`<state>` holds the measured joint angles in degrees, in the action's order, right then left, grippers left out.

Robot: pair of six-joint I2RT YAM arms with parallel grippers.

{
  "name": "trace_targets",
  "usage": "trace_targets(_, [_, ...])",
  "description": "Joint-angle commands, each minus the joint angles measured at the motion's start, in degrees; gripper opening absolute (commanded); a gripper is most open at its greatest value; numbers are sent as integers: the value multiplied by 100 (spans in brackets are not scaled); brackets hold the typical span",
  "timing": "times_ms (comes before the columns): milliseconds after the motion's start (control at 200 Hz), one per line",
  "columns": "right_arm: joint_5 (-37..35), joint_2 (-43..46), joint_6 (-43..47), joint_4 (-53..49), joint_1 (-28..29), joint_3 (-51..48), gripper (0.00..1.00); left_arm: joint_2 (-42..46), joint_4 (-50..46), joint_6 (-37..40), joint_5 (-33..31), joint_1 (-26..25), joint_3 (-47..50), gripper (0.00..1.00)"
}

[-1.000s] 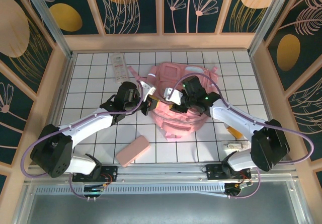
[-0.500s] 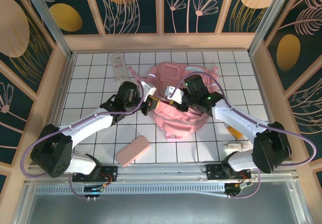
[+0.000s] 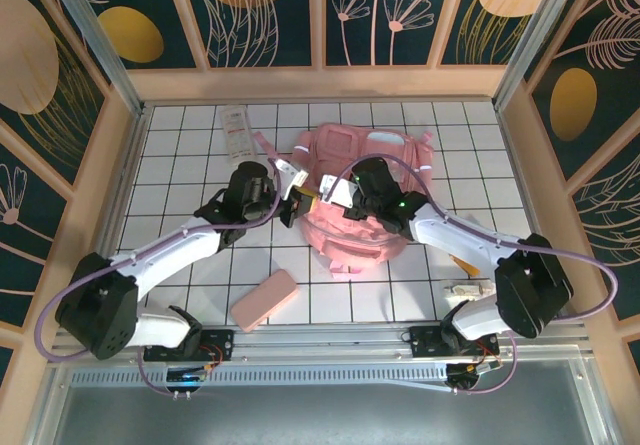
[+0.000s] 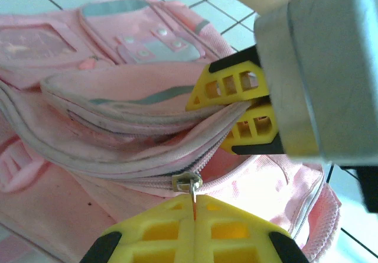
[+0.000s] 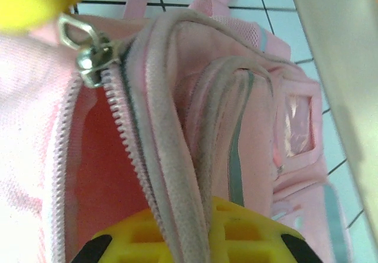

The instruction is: Pack books, pencil case, and school supplies into a backpack

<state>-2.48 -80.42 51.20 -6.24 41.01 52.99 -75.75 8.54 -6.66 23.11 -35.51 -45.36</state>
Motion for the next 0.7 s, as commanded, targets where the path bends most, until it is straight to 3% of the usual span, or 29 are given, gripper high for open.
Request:
trace_targets(0, [474, 532, 924, 179, -180, 180, 0, 539, 274, 548, -324, 16, -11, 0])
trace_targets(100, [821, 850, 1779, -215, -239, 256, 0, 404, 99, 814, -297, 347, -82, 0])
trace_targets(255, [1003, 1290, 1922, -141, -483, 248, 0, -57, 8, 1785, -611, 498, -145, 0])
trace_targets(310, [1065, 1349, 1907, -119, -565, 229, 0, -287, -209, 2022, -4, 503, -324, 0])
trace_targets(375, [1038, 1371, 1861, -34, -606, 181, 0, -483, -373, 1887, 1406, 507, -560, 0])
trace_targets(395, [1054, 1359, 1832, -27, -604, 189, 0, -522, -323, 1776, 1824, 500, -585, 4])
trace_targets(440, [1072, 1339, 1745, -10, -607, 209, 0, -561, -12, 1318, 2471, 432, -530, 26])
trace_targets(520, [1156, 1338, 1665, 4, -612, 192, 0, -390, 535, 968, 2486, 118, -163, 54])
trace_targets(570, [1185, 1359, 1665, 31, -617, 161, 0, -292, 755, 826, 2338, 14, 29, 59])
trace_targets(696, [1237, 1408, 1658, 58, -615, 89, 0, -252, 835, 594, 2412, 15, 95, 59])
